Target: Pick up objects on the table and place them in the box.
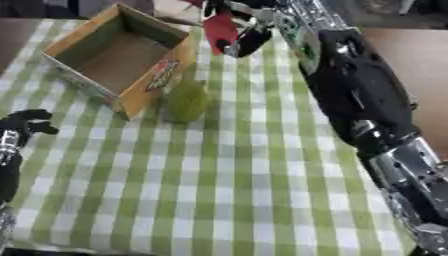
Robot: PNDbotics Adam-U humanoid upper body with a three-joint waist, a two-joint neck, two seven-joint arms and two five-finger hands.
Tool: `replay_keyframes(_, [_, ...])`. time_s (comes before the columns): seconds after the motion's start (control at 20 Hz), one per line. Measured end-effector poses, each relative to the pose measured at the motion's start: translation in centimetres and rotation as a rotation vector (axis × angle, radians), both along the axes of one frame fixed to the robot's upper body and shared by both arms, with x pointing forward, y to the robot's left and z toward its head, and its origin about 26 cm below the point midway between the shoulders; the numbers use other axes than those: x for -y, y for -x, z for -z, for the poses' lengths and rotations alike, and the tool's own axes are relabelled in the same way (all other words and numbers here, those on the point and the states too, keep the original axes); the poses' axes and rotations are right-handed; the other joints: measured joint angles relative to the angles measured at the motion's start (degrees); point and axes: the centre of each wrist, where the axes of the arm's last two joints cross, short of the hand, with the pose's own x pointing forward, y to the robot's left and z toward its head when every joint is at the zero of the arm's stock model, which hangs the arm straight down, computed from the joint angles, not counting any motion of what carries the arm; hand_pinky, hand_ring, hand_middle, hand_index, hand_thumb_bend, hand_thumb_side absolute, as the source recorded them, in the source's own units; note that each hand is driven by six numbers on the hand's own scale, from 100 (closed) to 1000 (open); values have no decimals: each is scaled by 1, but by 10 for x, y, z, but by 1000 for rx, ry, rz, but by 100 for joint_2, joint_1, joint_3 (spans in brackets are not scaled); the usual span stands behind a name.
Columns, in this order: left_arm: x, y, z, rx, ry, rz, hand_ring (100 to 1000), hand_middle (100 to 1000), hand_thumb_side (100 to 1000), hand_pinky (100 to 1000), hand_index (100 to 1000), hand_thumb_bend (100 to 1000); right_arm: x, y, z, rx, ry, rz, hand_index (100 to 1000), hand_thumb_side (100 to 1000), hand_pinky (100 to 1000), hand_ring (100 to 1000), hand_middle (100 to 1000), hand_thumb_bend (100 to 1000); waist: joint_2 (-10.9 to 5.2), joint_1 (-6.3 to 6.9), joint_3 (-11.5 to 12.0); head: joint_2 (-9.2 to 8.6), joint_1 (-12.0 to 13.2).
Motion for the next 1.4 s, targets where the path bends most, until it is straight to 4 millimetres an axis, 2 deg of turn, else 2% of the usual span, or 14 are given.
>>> replay_keyframes(0.15, [3, 0, 0, 0, 3, 14, 578, 645, 892, 825, 733, 100, -26, 2, -7, 19, -10, -28, 832, 172, 760, 809, 625, 170, 17, 23, 117, 0, -88])
replay_keyframes(0.35, [6, -2, -2, 4, 2, 34, 577, 645, 892, 825, 733, 100, -58, 6, -6, 30, -22, -54, 840, 161, 755, 808, 631, 164, 41, 23, 260, 0, -196])
replay_keyframes(0.7, [15, -5, -5, 12, 1, 80, 577, 645, 892, 825, 733, 100, -100, 14, 9, 30, -48, -63, 873, 166, 753, 810, 679, 146, 77, 35, 504, -1, -418])
replay_keyframes(0.75, [15, -6, -5, 12, 2, 84, 577, 645, 892, 825, 733, 100, -104, 14, 11, 32, -46, -60, 875, 167, 752, 810, 683, 144, 79, 40, 512, -1, -438])
replay_keyframes(0.8, [16, -6, -5, 12, 5, 86, 577, 645, 892, 825, 733, 100, -106, 14, 14, 34, -44, -54, 955, 216, 762, 824, 785, 130, 82, 44, 529, -1, -457])
replay_keyframes(0.9, [17, -6, -5, 13, 4, 93, 577, 645, 891, 825, 733, 100, -109, 14, 22, 33, -40, -34, 979, 233, 768, 834, 825, 135, 98, 48, 574, -2, -493])
replay_keyframes(1.1, [19, -8, -7, 19, 5, 100, 577, 645, 892, 826, 733, 100, -112, 13, 39, 47, -35, 4, 1000, 369, 811, 879, 956, 231, 108, 49, 606, -4, -528])
replay_keyframes(1.25, [19, -8, -7, 19, 7, 102, 577, 646, 892, 826, 733, 100, -112, 13, 44, 95, -30, 22, 1000, 396, 831, 891, 994, 313, 110, 49, 616, -4, -531])
replay_keyframes(1.4, [19, -8, -7, 18, 7, 102, 577, 646, 892, 826, 733, 100, -112, 13, 44, 166, -41, 33, 1000, 388, 828, 888, 1000, 349, 110, 49, 624, -4, -532])
